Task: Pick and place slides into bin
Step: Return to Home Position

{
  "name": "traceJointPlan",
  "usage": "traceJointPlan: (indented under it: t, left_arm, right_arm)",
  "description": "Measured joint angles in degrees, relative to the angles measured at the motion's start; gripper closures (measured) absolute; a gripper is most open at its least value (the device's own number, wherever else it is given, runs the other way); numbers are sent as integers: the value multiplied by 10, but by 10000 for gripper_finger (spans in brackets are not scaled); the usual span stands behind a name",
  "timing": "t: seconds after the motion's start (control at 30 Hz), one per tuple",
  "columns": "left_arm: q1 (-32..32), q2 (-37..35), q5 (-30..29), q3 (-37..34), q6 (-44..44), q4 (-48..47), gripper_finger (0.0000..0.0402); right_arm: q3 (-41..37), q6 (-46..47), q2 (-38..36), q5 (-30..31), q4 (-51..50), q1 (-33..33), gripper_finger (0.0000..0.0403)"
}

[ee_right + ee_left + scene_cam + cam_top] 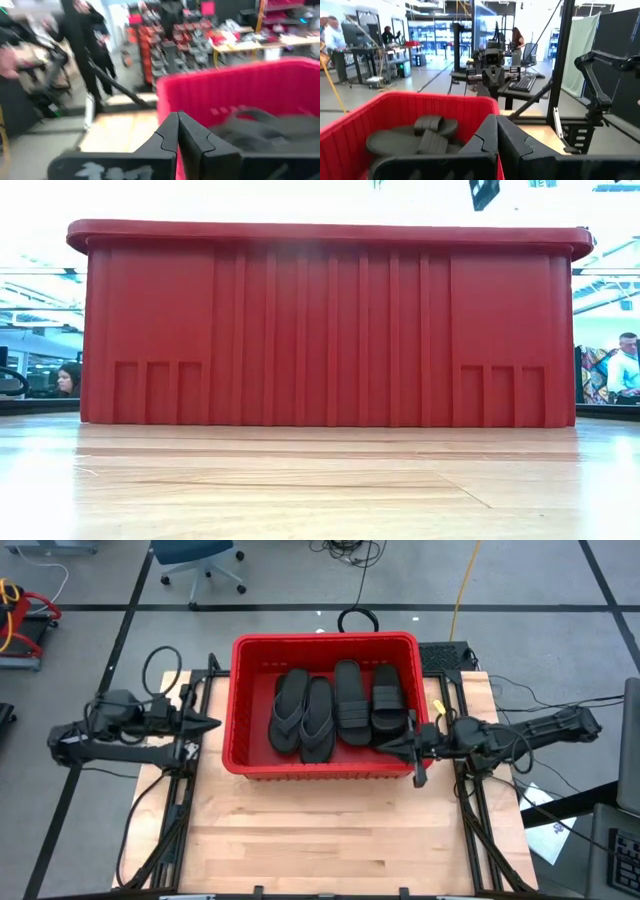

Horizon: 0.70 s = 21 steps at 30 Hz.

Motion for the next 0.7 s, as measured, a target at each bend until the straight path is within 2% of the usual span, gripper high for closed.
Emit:
traceJointPlan:
  t: [0.07, 0.27, 0.53, 0.7]
  left_arm:
    - [0, -18, -3, -13, -4, -7, 401]
    - [0, -38, -3, -45, -39, -3, 402]
    - [0, -55, -3, -53, -8, -26, 402]
    - [0, -83, -4, -53, -28, -51, 401]
  right_arm:
    - [-4, -1, -6, 16, -24, -1, 403]
    - [-28, 6, -49, 0, -13, -6, 403]
    - [-72, 38, -144, 4, -18, -6, 403]
    - [-76, 9, -171, 45, -36, -6, 403]
